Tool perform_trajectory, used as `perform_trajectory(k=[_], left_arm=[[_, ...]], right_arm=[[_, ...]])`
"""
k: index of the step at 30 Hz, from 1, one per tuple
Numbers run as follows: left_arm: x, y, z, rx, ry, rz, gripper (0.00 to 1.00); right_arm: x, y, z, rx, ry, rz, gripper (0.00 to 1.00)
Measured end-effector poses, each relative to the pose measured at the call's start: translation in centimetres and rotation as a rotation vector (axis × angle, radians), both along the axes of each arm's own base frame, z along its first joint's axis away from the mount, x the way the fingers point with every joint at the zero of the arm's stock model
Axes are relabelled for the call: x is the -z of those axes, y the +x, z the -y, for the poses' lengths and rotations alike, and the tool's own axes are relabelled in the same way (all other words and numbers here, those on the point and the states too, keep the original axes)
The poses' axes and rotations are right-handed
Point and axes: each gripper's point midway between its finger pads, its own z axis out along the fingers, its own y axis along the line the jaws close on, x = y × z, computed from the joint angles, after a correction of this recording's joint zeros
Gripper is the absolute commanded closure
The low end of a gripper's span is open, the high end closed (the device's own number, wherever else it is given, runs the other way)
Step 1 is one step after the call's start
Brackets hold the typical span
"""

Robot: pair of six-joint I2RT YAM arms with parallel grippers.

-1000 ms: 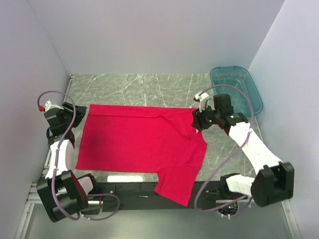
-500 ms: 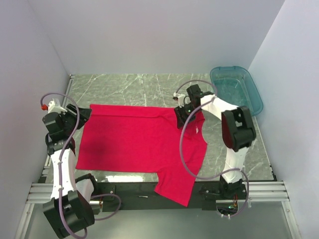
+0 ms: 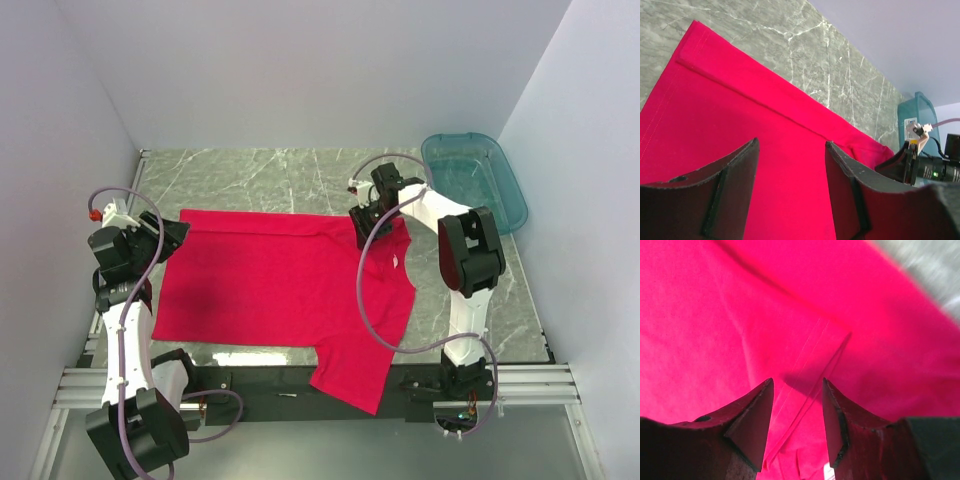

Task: Fold and stack the t-shirts
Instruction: Fold the tshirt

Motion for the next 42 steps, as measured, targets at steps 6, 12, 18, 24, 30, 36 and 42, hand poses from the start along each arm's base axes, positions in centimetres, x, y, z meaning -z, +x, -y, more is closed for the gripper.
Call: perform_trajectory(k=[6,12,18,24,30,36,42], left_arm=[[0.0,0.0,0.0,0.001,0.002,0.000,0.39],[0.0,0.0,0.0,0.001,0.002,0.000,0.39],[0.0,0.0,0.1,0.006,0.001,0.000,0.39],[0.0,0.0,0.1,0.007,0.000,0.000,0.39],[0.0,0.0,0.1,0.007,0.000,0.000,0.39],[0.0,0.0,0.1,0.007,0.000,-0.002,0.39],[0.4,-0.2,0.2,0.009,-0.001,-0.018,0.39]], right_arm=[[0.6,2.0,-0.6,0.014,0.000,0.010,0.57],[0.7,1.9,-0.6,0.016,-0.001,0.001,0.60],[0.7,1.8,-0.6,0.018,0.002,-0.002,0.73],[0.7,1.7,-0.7,0.018,0.006,-0.006,0.96],[0.2,1.1,-1.1,-0.007,0.021,0.006,1.00],[-3.0,-4.6,-5.7,-0.238,0.086,0.052,0.69],[-3.3,-12.7,-10.4,-0.573,0.090,0.031,0.42]])
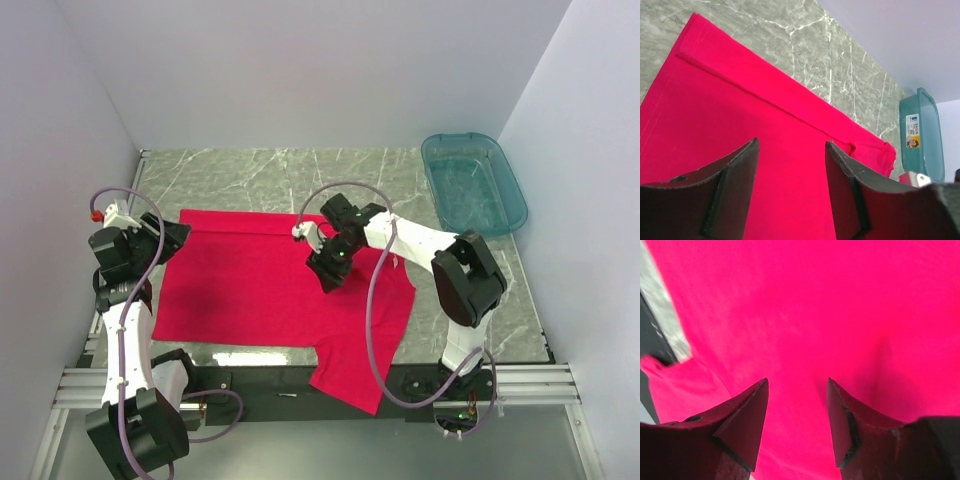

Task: Fold and stack the t-shirts
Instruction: Fold the tshirt

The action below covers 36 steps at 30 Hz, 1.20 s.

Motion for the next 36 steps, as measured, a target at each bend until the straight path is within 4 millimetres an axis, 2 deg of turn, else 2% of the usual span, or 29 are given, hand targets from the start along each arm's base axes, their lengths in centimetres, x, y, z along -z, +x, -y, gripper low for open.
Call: perform_trajectory(k=[2,5,9,11,13,14,16,18,23,25,28,30,33,36], left_arm=[[0.1,-0.1,0.0,0.000,-0.001,-0.005,0.39],[0.2,-0.1,0.0,-0.001,-0.004,-0.010,0.39],[0.5,-0.4,0.0,-0.015,-0.017,-0.029,0.40],[0.9,-0.5,-0.1,-0.031,-0.031,-0.049,0.41],[1.6,-0.9,-0.3,-0.057,-0.052,-0.087,0.43],[2.0,-1.1,-0.4,-0.074,-0.066,-0.111,0.46],[3.3,-1.8,-0.9,-0.134,-0.102,-0.180,0.46],[4.9,-2.8,-1.4,-0.213,-0.148,-0.267,0.46],[9.7,-5.8,-1.9,-0.369,-0.259,-0.570,0.47],[11.5,-6.9,-1.8,-0.397,-0.282,-0.697,0.48],[12.8,-8.4,-1.7,-0.423,-0.282,-0.797,0.48],[12.8,-9.0,-1.7,-0.437,-0.273,-0.813,0.48],[12.6,-9.5,-1.8,-0.447,-0.263,-0.814,0.49],[12.5,-9.8,-1.8,-0.454,-0.256,-0.816,0.49]], right_arm=[[0.6,-0.4,1.1,-0.012,-0.031,-0.008,0.42],[0.0,0.8,3.3,0.022,-0.037,0.006,0.43],[-4.1,2.7,5.5,0.044,0.035,0.133,0.44],[-6.3,2.6,5.9,0.020,0.077,0.210,0.47],[-7.3,1.6,5.8,-0.038,0.118,0.252,0.46],[-7.3,0.8,5.8,-0.095,0.138,0.264,0.45],[-6.4,-1.4,6.0,-0.208,0.171,0.259,0.37],[-4.4,-5.1,6.8,-0.339,0.179,0.234,0.28],[-0.2,-15.8,7.5,-0.716,0.176,0.270,0.28],[1.0,-18.7,7.7,-0.843,0.176,0.292,0.29],[1.6,-20.2,8.3,-0.918,0.180,0.343,0.34],[1.2,-20.9,8.2,-0.954,0.197,0.375,0.44],[0.7,-22.3,7.6,-1.026,0.235,0.400,0.52],[0.8,-24.1,7.5,-1.105,0.247,0.386,0.56]])
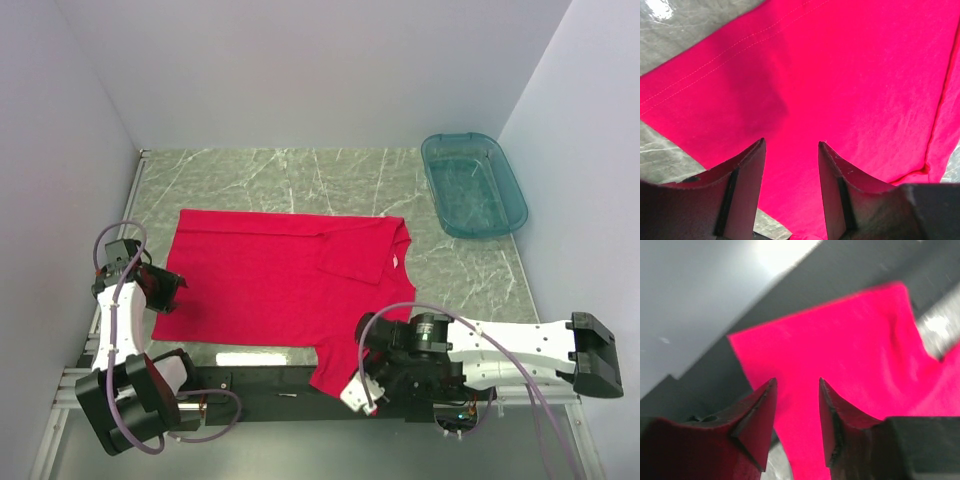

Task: Fold and stack the t-shirts
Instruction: Fold the tshirt

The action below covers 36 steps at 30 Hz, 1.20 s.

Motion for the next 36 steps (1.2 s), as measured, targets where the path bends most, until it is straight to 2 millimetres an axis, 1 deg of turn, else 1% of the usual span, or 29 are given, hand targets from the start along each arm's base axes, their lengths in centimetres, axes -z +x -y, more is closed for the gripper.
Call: perform_trajectory(k=[5,9,12,17,23,26,28,29,31,33,36], left_arm=[[-0.3,-0.3,-0.1,-0.003,0.019,0.005,0.48],[-0.5,-0.6,-0.2,0.002,0.028,0.004,0.48],[-0.4,-0.7,-0.1,0.003,0.026,-0.001,0.48],[-0.3,-0.8,-0.1,0.014,0.026,-0.008,0.48],[-0.1,-0.8,0.0,0.028,0.024,-0.015,0.48],[-0.1,-0.8,0.0,0.031,0.022,-0.013,0.48],[-0.1,-0.8,0.1,0.032,0.020,-0.013,0.48],[-0.2,-0.8,0.1,0.032,0.019,-0.012,0.48],[-0.1,-0.8,0.1,0.032,0.019,-0.012,0.49],[-0.2,-0.8,0.1,0.033,0.019,-0.012,0.48],[-0.2,-0.8,0.2,0.034,0.014,-0.010,0.49]], right_arm=[[0.8,-3.0,0.4,-0.144,-0.042,0.007,0.57],[1.1,-4.7,1.0,-0.224,-0.058,0.008,0.57],[1.4,-5.5,1.3,-0.262,-0.069,0.013,0.58],[2.2,-5.8,1.3,-0.285,-0.094,0.037,0.60],[4.0,-5.2,1.3,-0.257,-0.149,0.066,0.64],[4.1,-5.2,1.1,-0.251,-0.148,0.065,0.65],[4.1,-5.1,1.1,-0.248,-0.149,0.065,0.68],[4.1,-5.1,1.0,-0.247,-0.147,0.066,0.72],[4.1,-5.1,0.8,-0.244,-0.146,0.068,0.83],[4.1,-5.0,0.4,-0.240,-0.142,0.075,0.99],[4.0,-4.9,0.3,-0.230,-0.144,0.076,1.00]])
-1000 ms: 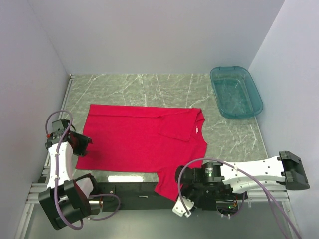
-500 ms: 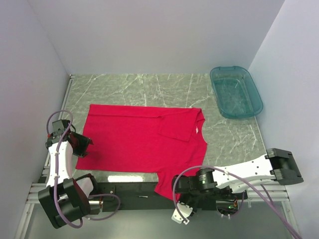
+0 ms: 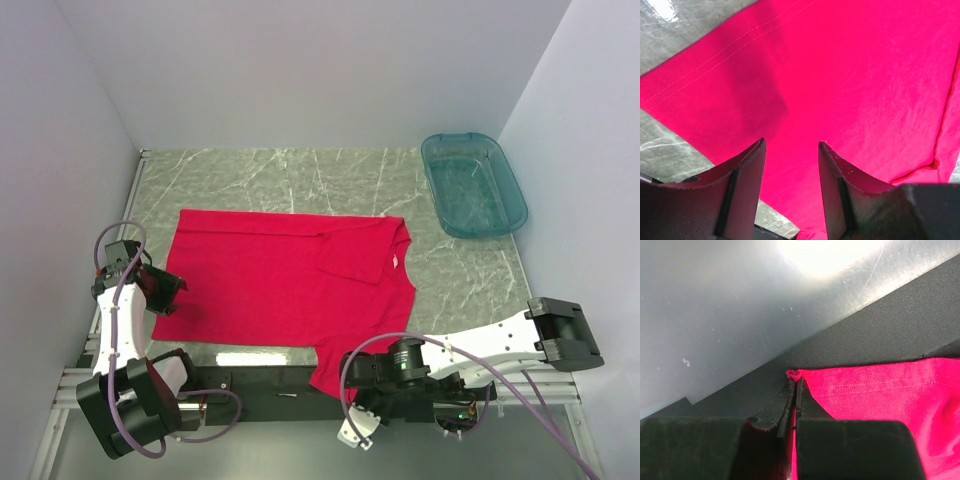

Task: Fold and stack the t-shirts
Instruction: Fold the tshirt

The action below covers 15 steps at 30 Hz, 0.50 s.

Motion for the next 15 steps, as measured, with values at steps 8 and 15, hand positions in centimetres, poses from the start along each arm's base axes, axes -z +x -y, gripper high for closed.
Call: perform_trajectory(k=[8,15], left_arm=[[0.0,0.0,0.0,-0.011,-0.006,0.002,0.50],[-0.1,0.0,-0.2,-0.110,-0.017,0.003,0.51]], right_arm=[[-1.4,3.4,-0.6,0.181,0.056,-0.014,1.00],[-3.8,7.7,-1.1,0.395,0.170,-0.042,1.00]])
